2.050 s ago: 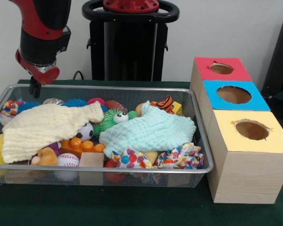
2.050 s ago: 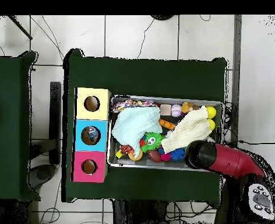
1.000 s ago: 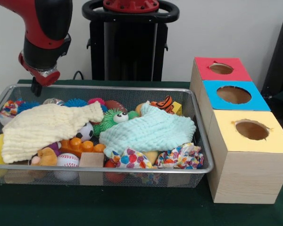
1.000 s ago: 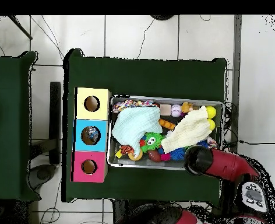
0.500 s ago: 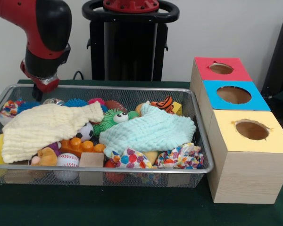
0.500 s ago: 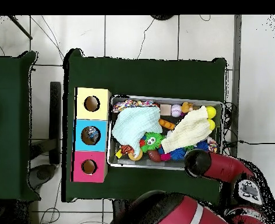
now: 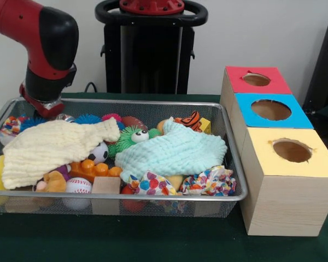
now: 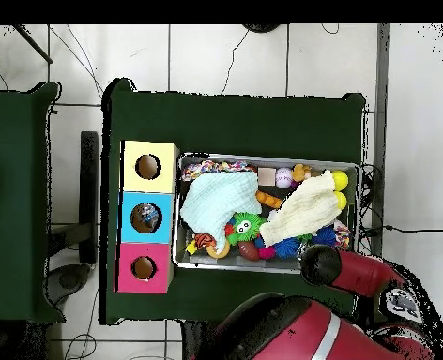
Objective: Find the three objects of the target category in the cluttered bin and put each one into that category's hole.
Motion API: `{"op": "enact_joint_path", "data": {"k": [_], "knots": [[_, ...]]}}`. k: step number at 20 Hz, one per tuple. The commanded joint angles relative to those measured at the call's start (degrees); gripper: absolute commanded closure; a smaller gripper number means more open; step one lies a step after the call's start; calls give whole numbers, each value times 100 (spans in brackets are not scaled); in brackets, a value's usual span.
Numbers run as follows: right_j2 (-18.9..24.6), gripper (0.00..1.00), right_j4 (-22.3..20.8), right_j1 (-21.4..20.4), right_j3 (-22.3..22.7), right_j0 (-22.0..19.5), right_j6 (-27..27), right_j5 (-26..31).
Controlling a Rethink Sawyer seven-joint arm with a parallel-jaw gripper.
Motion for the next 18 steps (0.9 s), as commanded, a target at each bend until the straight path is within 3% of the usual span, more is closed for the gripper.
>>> {"op": "enact_joint_path", "data": {"k": [1, 6, 13, 18], "knots": [[1080, 100, -187, 326, -307, -653, -126, -417], [1839, 100, -510, 80, 105, -1119, -575, -528], [3148, 100, -1035, 1, 667, -2128, -1009, -589], [3516, 100, -1391, -125, 943, -2348, -844, -658]]}}
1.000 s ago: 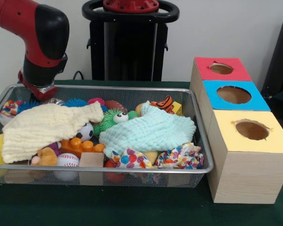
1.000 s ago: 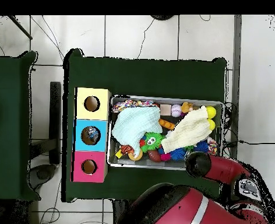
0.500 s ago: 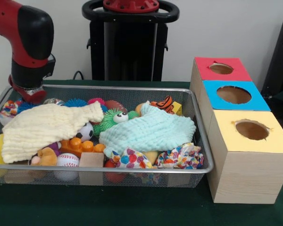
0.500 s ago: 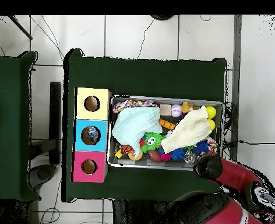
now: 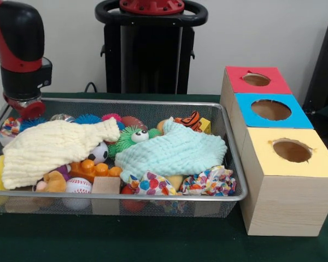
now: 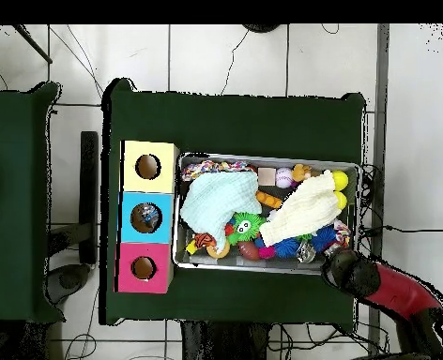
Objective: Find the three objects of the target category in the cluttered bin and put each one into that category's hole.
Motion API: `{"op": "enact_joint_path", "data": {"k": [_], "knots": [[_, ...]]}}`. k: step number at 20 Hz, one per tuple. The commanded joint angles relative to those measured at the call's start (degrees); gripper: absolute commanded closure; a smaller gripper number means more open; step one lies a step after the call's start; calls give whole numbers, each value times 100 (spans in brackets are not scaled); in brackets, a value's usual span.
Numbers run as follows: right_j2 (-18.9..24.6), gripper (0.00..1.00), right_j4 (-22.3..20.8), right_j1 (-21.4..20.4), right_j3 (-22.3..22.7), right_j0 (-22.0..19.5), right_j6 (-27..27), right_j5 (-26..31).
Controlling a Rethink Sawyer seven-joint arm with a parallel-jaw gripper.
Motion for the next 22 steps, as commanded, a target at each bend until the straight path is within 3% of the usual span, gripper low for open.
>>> {"op": "enact_joint_path", "data": {"k": [1, 6, 11, 17, 22], "knots": [[1787, 100, -654, 528, 563, -395, -852, -479], [1932, 100, -827, 474, 667, -471, -661, -471], [1536, 100, -1004, 258, 671, -30, -232, -573], [1216, 100, -871, 60, 864, 315, 325, -782], [1152, 100, -736, -58, 947, 427, 426, -791]]}}
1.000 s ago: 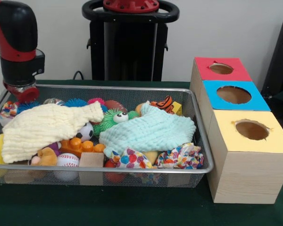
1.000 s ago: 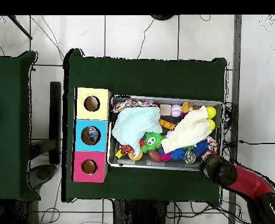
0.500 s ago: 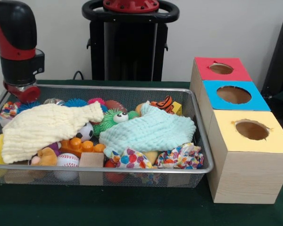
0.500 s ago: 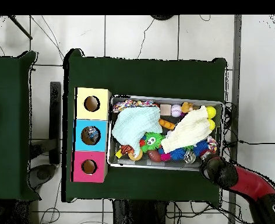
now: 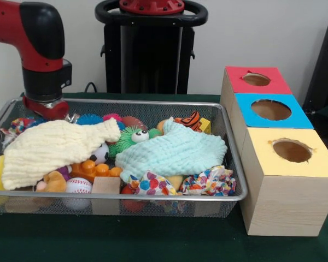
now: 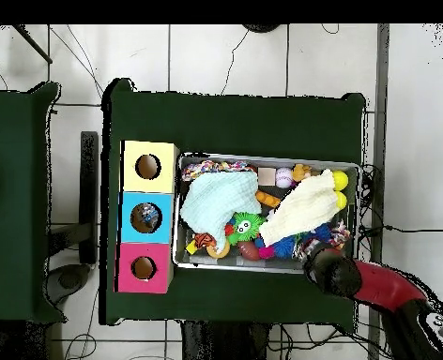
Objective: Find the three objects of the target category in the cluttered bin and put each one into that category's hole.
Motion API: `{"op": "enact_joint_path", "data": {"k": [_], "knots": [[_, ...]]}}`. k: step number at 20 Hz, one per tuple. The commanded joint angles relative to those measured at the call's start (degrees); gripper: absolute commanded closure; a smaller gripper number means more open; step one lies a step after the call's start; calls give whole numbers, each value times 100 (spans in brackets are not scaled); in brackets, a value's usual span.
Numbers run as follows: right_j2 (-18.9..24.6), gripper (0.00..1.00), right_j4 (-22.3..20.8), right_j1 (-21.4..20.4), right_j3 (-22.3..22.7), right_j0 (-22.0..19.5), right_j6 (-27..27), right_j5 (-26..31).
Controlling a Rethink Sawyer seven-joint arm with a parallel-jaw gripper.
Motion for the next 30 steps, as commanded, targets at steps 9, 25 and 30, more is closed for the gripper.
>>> {"op": "enact_joint_path", "data": {"k": [9, 25, 30], "knots": [[569, 100, 307, -19, 730, 522, 829, -859], [503, 100, 709, -221, 1085, 778, 950, -1092], [702, 100, 802, -229, 1185, 694, 936, -1227]]}}
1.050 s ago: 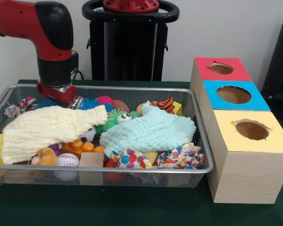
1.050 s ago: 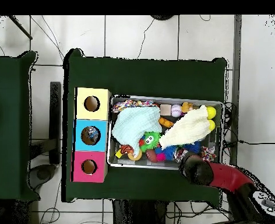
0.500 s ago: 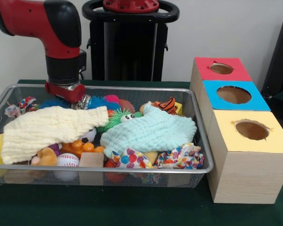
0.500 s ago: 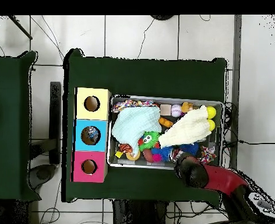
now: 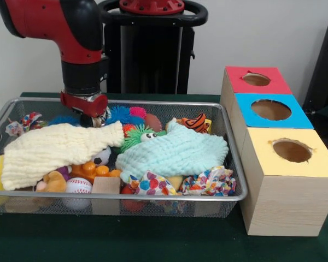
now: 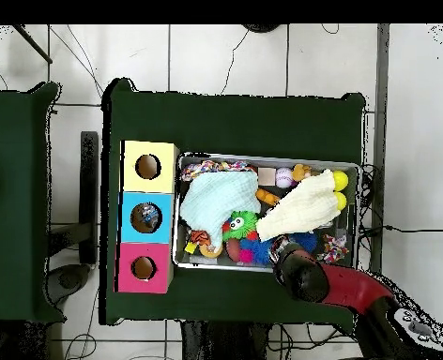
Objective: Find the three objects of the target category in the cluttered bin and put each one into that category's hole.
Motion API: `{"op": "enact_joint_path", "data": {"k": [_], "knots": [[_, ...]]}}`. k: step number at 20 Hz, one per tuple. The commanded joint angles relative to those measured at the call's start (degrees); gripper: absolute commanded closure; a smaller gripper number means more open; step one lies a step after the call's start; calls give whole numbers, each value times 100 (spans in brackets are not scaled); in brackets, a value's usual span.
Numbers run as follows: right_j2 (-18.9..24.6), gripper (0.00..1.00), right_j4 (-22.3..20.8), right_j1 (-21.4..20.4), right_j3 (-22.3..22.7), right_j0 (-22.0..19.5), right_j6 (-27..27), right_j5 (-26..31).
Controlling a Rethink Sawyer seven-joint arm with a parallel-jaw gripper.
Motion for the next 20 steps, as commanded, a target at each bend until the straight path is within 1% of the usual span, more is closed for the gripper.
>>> {"op": "enact_joint_path", "data": {"k": [1, 4, 8, 12, 14, 16, 17, 19, 20], "knots": [[700, 100, 420, -2, 431, 197, 975, -591], [764, 100, 487, -22, 513, 202, 1000, -716], [977, 100, 580, -34, 628, 133, 986, -843], [1033, 100, 645, -67, 699, 171, 970, -954], [992, 100, 668, -157, 729, 263, 926, -974], [846, 100, 737, -286, 695, 425, 868, -841], [705, 100, 824, -405, 652, 585, 845, -648], [635, 100, 873, -473, 635, 666, 824, -566], [517, 100, 921, -558, 586, 781, 780, -385]]}}
